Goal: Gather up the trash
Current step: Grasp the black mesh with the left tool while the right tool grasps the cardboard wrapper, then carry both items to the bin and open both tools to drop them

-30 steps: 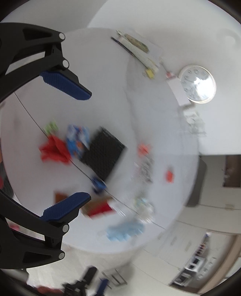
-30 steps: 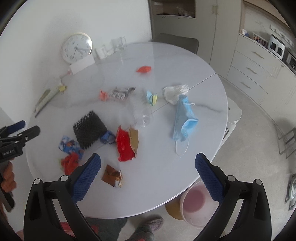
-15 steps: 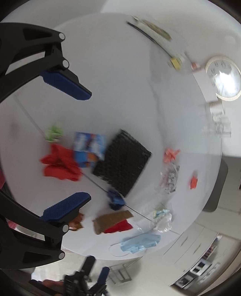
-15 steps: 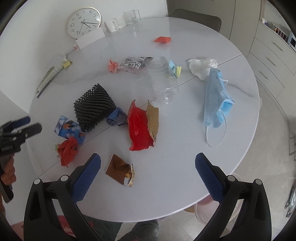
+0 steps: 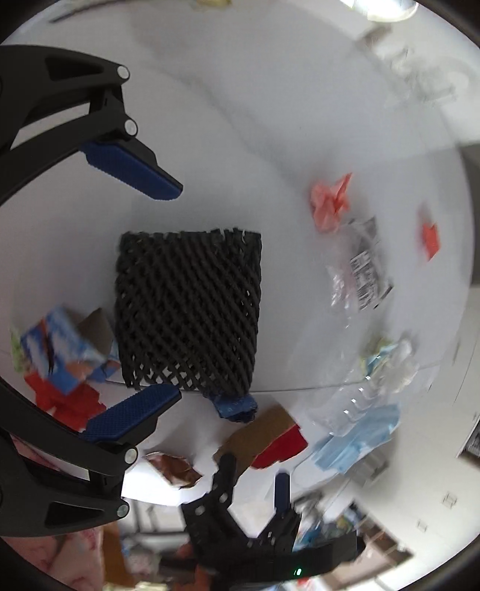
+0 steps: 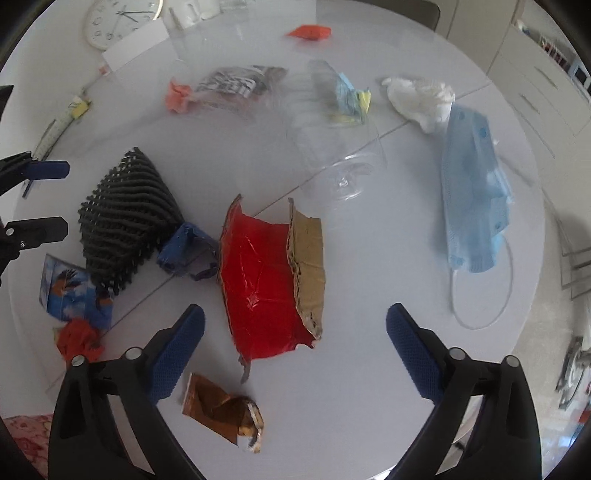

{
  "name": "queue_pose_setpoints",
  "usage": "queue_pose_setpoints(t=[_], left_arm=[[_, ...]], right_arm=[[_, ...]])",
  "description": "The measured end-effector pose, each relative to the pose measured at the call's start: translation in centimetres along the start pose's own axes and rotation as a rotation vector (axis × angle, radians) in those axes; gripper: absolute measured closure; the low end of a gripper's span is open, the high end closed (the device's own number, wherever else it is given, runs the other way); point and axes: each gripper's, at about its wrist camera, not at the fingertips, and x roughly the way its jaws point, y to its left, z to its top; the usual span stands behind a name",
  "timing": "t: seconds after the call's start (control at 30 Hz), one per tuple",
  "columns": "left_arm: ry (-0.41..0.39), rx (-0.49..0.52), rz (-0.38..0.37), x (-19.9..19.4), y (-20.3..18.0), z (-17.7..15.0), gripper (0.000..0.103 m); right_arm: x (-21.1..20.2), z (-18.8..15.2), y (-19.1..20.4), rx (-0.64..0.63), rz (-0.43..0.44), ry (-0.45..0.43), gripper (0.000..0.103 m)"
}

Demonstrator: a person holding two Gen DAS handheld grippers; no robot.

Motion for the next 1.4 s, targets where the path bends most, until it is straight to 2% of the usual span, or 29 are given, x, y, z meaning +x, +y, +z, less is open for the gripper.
queue_pose_setpoints(t=[0.1,0.17,0.2,0.23,0.33,0.4,0.47,0.5,0.57,0.6,0.63,0.67,0.73,0.77,1.03,1.13,1.2,1.27,1.4], left_arm=[[0.055,0.024,-0.08,1.4,1.7,0.5,0.008],[0.093,0.002,-0.137,2.5,2.8,0.4,0.008],[0.101,-0.016,-0.151,2.9,3.2,0.2,0.008],[0.107,-0.042,-0.167,3.4,3.5,-0.1,0.008],[0.1,-0.124,-0.209,4.1,4.0,-0.6,0.011],[0.064,-0.164,-0.222,4.1,3.7,-0.7,0.017],[0.044,-0.18,-0.185,4.0,3.4,-0.7,0.037],[0.043,-0.189,-0.166,4.1,3.2,-0.7,0.041],[0.052,-0.221,-0.126,4.1,3.4,-0.3,0.067],[0.058,-0.236,-0.126,4.1,3.5,-0.3,0.071],[0.062,-0.25,-0.125,4.1,3.5,-0.2,0.08],[0.063,-0.261,-0.11,4.0,3.3,-0.2,0.085],[0.039,-0.257,-0.079,3.5,3.1,-0.1,0.089],[0.02,-0.252,-0.061,3.0,2.7,-0.1,0.095],[-0.121,-0.298,0.01,-2.8,1.6,0.2,0.096],[-0.195,-0.256,0.049,-6.4,-0.6,0.8,0.096],[-0.252,-0.212,0.062,-9.1,-2.8,1.4,0.096],[-0.3,-0.175,0.05,-11.0,-6.0,2.6,0.096],[-0.34,-0.1,-0.065,-13.0,-13.6,4.7,0.096]], right_arm=[[1.0,0.1,0.0,0.02,-0.028,0.031,0.023],[1.5,0.0,-0.3,0.042,-0.01,0.049,0.048],[1.7,-0.1,-0.4,0.053,-0.002,0.055,0.054],[1.7,-0.1,-0.5,0.06,-0.008,0.052,0.059],[1.4,-0.2,-0.6,0.072,-0.009,0.045,0.066],[1.2,-0.1,-0.8,0.083,-0.024,0.045,0.066],[0.8,0.1,-1.4,0.114,-0.008,0.042,0.067],[0.5,0.0,-1.6,0.131,-0.001,0.036,0.067],[-0.1,0.0,-2.0,0.155,0.009,0.026,0.067],[-0.9,-0.2,-2.4,0.166,0.011,0.013,0.067],[-1.2,-0.2,-2.6,0.176,0.013,0.006,0.067],[-1.8,-0.3,-2.9,0.187,0.018,-0.005,0.067],[-3.2,-0.3,-3.7,0.212,0.033,-0.037,0.067],[-3.9,-0.4,-4.1,0.227,0.045,-0.053,0.067],[-10.0,-2.2,-8.0,0.332,0.089,-0.185,0.067],[-12.5,-3.8,-9.8,0.371,0.068,-0.241,0.067],[-14.9,-6.0,-12.0,0.401,0.028,-0.271,0.066],[-15.6,-7.7,-13.7,0.422,-0.017,-0.278,0.066],[-15.9,-12.8,-18.6,0.461,-0.124,-0.228,0.066]])
